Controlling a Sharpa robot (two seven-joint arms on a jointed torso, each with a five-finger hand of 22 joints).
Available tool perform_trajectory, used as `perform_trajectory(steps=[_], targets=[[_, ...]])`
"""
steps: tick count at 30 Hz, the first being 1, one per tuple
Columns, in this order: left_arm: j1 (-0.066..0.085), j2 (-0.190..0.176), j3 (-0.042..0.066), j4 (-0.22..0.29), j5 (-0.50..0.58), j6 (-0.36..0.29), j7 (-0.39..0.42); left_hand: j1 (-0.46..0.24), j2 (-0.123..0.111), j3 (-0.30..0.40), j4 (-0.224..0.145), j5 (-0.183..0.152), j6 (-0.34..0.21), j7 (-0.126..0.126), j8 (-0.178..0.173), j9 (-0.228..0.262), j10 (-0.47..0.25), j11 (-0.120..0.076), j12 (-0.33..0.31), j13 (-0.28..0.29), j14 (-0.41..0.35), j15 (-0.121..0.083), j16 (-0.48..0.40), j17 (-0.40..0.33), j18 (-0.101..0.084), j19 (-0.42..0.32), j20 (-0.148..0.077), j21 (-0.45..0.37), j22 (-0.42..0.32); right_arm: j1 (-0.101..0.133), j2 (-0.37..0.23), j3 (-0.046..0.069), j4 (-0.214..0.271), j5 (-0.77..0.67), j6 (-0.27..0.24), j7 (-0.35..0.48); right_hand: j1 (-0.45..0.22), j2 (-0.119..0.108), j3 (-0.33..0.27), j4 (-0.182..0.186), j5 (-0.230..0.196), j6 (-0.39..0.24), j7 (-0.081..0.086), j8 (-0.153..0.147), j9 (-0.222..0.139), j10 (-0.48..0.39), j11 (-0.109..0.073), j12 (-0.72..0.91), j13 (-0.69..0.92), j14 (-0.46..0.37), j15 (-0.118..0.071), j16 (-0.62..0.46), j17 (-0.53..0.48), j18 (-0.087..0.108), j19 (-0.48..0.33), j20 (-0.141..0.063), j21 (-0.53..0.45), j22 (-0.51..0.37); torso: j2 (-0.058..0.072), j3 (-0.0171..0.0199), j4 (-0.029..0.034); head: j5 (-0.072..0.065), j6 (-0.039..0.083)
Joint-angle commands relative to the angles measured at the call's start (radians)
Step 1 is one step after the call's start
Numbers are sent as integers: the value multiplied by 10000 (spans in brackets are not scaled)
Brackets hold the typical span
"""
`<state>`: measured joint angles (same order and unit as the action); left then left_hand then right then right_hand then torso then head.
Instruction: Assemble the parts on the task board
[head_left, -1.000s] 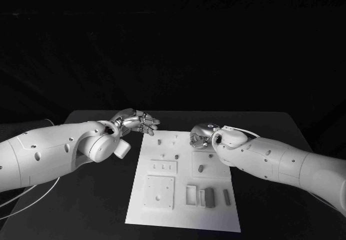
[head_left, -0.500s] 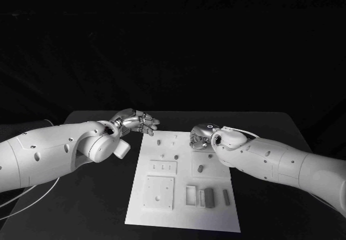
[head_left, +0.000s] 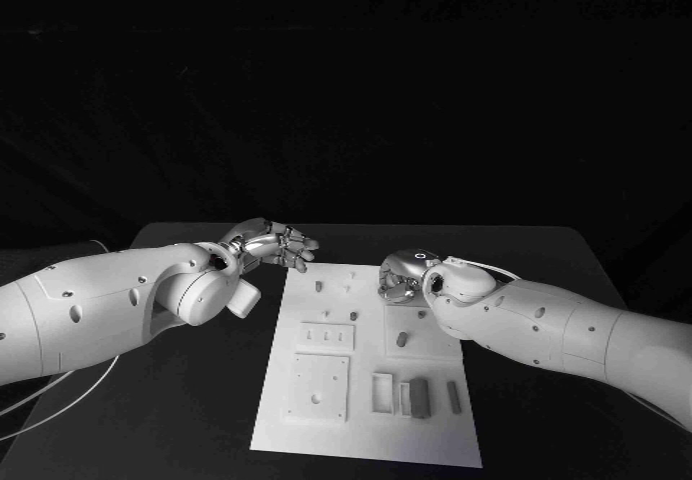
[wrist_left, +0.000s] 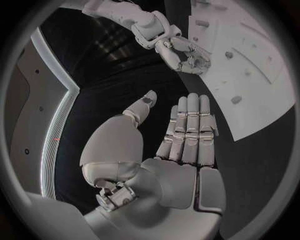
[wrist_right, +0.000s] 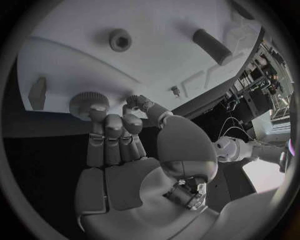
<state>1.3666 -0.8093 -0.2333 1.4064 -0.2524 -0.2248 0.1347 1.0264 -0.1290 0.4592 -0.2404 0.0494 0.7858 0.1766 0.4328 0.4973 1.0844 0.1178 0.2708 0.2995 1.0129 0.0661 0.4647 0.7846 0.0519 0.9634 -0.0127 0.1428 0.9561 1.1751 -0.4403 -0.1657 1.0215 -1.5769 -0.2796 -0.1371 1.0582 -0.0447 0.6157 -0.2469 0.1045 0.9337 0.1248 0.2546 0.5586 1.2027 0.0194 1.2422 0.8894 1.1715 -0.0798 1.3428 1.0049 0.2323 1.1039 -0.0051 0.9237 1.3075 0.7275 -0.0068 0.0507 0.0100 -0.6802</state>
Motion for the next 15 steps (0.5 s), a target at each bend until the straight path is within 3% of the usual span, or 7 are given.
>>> perform_trajectory(steps=[1,9,15], targets=[[17,22,11,1,-7,39,96,39,-36,-7,47,-1,-3,38,-61,18,-31,3,-53,16,21,15,-10,14,-69,-22,-69,-36,10,116,-5,40,175,-189,-137,-111,-79,-25,11,77,-37,63,7,23,6,-18,-64,26,-12,7,-100,59,2,295,-18,-12,48,191,2,4,-7,2,34],[18,43,11,2,-7,9,99,43,-37,-9,44,-1,5,36,-66,26,-31,3,-58,25,21,14,-14,20,-77,-20,-76,-41,14,306,119,202,329,-247,-260,-167,-82,-58,22,88,-36,42,6,9,10,-4,-66,24,-14,18,-106,62,-1,295,-11,-20,56,190,8,-7,3,-6,97],[21,63,11,4,-8,19,93,48,-37,-9,42,-1,9,35,-70,31,-30,2,-61,31,22,14,-16,25,-82,-19,-81,-44,17,335,442,274,81,-260,-317,-171,-78,-76,33,94,-35,26,7,-3,11,6,-65,22,-16,24,-107,63,-3,295,-5,-26,62,188,22,-3,16,10,132]])
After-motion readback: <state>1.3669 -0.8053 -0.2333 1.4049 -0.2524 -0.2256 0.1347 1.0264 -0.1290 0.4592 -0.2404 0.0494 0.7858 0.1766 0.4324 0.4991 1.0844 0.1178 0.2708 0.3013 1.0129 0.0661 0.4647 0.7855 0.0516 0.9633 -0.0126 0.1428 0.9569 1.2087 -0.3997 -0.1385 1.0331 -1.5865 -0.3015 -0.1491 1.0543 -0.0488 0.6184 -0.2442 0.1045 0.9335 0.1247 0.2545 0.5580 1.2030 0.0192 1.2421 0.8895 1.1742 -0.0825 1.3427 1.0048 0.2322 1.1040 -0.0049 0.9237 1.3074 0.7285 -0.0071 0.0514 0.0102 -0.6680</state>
